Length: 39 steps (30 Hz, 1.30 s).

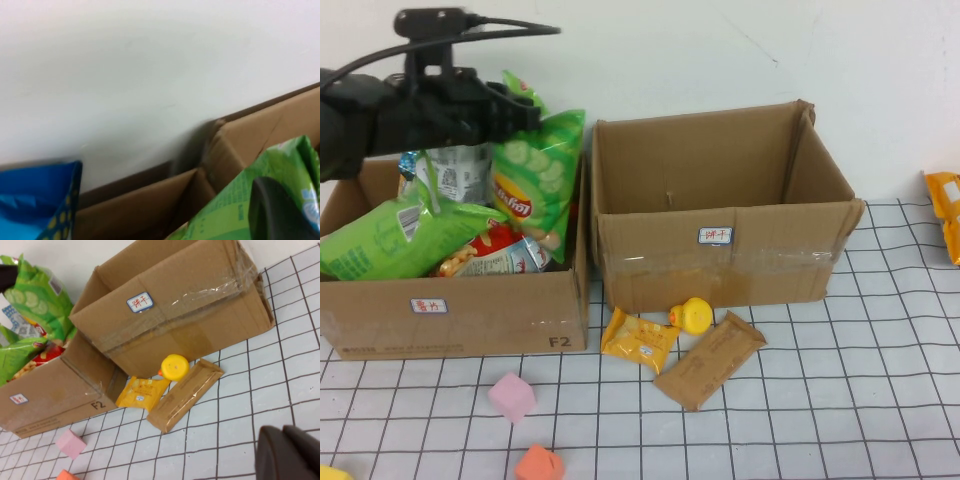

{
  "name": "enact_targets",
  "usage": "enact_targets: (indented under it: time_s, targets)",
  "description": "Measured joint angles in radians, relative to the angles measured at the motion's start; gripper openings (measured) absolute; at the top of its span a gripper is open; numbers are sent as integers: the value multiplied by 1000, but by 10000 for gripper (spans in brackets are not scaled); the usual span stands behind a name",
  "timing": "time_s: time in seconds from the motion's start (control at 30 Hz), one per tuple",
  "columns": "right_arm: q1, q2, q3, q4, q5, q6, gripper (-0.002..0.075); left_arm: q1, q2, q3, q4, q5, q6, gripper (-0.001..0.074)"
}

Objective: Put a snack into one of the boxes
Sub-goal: Place the potato chip in the potato chip box, then pick up the biscuit

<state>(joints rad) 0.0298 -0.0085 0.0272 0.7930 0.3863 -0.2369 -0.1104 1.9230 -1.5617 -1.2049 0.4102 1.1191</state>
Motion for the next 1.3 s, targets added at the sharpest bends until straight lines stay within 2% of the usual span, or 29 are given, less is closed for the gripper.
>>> enact_targets:
  time_s: [0.17,0.23,0.33,0.5,0.57,0.7,0.83,0.97,1.03,1.17,1.2,1.3]
  targets:
    - [0,0,0,0,0,-8,-1,37,14,-8,5,51,0,9]
    - [0,0,0,0,0,-11,-1,43,23,-10,29,61,0,33]
    - [0,0,0,0,0,-14,-1,45,43,-12,74,66,0,140]
    - [0,0,0,0,0,-15,-1,45,62,-16,96,52,-20,406]
    - [0,0,0,0,0,-15,-1,45,60,-16,100,34,-26,468]
    - [0,0,0,0,0,-17,-1,58,13,-16,116,21,-29,505]
    - [0,0,0,0,0,-17,-1,92,-92,-16,128,49,-25,490]
    - [0,0,0,0,0,-17,-1,135,-220,-16,185,151,-39,422]
    - [0,0,0,0,0,-17,-1,159,-278,-16,241,232,-86,346]
    - [0,0,0,2,-10,-28,-1,196,-390,-16,381,425,-184,113]
    - [0,0,0,5,-15,-33,-1,204,-417,-14,413,461,-200,73]
    - [0,0,0,21,-17,-40,-1,208,-509,37,459,497,-243,22]
